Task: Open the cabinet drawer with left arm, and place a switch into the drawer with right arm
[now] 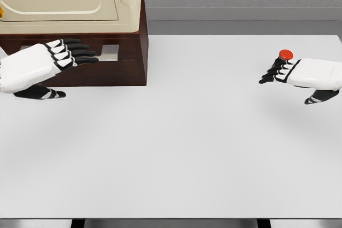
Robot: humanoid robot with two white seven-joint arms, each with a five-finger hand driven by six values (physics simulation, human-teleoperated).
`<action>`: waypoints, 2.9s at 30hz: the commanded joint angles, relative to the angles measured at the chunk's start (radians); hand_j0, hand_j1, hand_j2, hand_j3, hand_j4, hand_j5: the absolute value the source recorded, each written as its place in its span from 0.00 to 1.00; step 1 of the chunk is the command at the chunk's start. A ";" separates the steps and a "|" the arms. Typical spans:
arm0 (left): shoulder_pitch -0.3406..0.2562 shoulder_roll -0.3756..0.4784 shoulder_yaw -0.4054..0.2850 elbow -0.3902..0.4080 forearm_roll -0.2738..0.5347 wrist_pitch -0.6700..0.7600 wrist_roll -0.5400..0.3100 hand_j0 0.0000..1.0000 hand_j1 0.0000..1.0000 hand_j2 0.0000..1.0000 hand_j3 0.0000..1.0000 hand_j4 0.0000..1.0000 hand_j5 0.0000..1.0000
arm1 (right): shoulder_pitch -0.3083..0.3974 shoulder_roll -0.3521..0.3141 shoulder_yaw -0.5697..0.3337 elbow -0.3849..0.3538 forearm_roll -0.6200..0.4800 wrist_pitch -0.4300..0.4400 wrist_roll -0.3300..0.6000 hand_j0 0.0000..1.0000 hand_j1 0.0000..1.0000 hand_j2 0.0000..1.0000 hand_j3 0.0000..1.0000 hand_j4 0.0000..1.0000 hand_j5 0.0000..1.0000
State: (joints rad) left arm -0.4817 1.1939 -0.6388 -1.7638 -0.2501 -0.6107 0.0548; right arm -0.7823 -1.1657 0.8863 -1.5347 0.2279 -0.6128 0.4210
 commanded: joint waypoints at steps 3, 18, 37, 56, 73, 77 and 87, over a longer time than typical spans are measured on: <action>-0.002 -0.048 0.001 0.001 0.057 0.000 0.002 1.00 1.00 1.00 1.00 1.00 1.00 | 0.000 0.011 -0.001 0.018 -0.007 0.002 -0.001 1.00 1.00 1.00 1.00 1.00 1.00; -0.003 0.076 -0.094 0.024 0.353 0.000 -0.073 1.00 1.00 1.00 1.00 1.00 1.00 | -0.271 0.503 0.063 0.924 0.002 0.002 0.102 1.00 1.00 1.00 1.00 1.00 1.00; -0.063 0.035 -0.082 0.104 0.552 0.000 -0.305 1.00 1.00 1.00 1.00 1.00 1.00 | -0.296 0.617 -0.130 1.079 0.232 0.002 0.110 1.00 1.00 1.00 1.00 1.00 1.00; -0.063 -0.085 -0.096 0.245 0.525 0.000 -0.323 1.00 1.00 1.00 1.00 1.00 1.00 | -0.295 0.632 -0.127 1.125 0.252 0.002 0.110 0.74 0.74 0.74 0.74 0.74 0.74; -0.063 -0.134 -0.111 0.320 0.525 0.000 -0.320 1.00 1.00 1.00 1.00 1.00 1.00 | -0.296 0.632 -0.132 1.091 0.283 0.002 0.111 0.44 0.44 0.44 0.44 0.44 0.44; -0.064 -0.139 -0.110 0.336 0.526 0.000 -0.322 1.00 1.00 1.00 1.00 1.00 1.00 | -0.288 0.615 -0.190 0.949 0.280 0.002 0.111 0.44 0.44 0.44 0.44 0.44 0.44; -0.064 -0.146 -0.111 0.359 0.531 0.000 -0.331 1.00 1.00 1.00 1.00 1.00 1.00 | -0.218 0.474 -0.191 0.357 0.214 0.002 0.098 0.44 0.44 0.44 0.44 0.44 0.44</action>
State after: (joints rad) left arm -0.5461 1.0480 -0.7494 -1.4128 0.2777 -0.6122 -0.2745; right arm -0.9956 -0.6603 0.6974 -1.0671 0.4678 -0.6140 0.5206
